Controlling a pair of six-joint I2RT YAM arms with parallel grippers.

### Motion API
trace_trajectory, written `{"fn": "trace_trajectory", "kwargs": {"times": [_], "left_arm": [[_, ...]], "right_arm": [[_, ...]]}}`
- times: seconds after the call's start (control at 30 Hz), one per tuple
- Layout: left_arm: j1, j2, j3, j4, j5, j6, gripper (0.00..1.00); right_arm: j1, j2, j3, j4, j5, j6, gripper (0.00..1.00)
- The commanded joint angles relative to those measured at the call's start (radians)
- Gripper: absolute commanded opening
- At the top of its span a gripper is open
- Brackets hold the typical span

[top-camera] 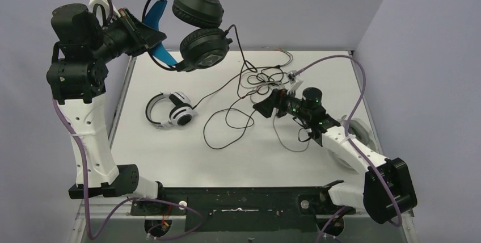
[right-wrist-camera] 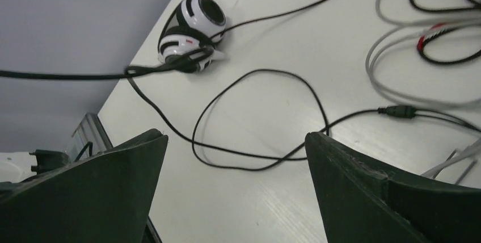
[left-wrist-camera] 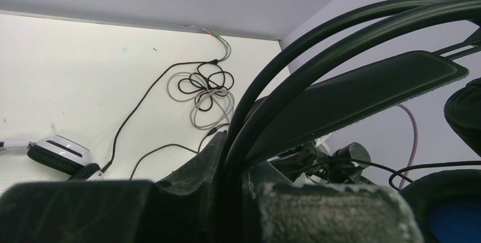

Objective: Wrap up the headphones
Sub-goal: Straighten the headphones cable at the center of the board.

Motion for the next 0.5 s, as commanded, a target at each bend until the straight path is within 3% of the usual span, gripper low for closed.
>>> {"fn": "trace_trajectory", "kwargs": {"times": [0.0,0.17,0.27,0.47], "left_arm": [[0.0,-0.045,0.036,0.125,0.041,-0.054,0.0],[0.0,-0.049,0.035,0.126,0.038,-0.061,0.0],[-0.001,-0.053,0.027,0.126,0.036,-0.061,0.0],[-0.002,-0.063,0.006,0.131,0.043,-0.063,0.0]], "right_arm": [[0.105,-0.081,-0.091,0.116,0.126,0.078,0.99],[0.321,-0.069,-0.18,0.404,0.431,0.244,0.95],[0.443,-0.054,-0.204,0.51,0.65,0.219,0.91],[0.483,0.022,-0.169,0.571,0.808,0.24,0.83]]}}
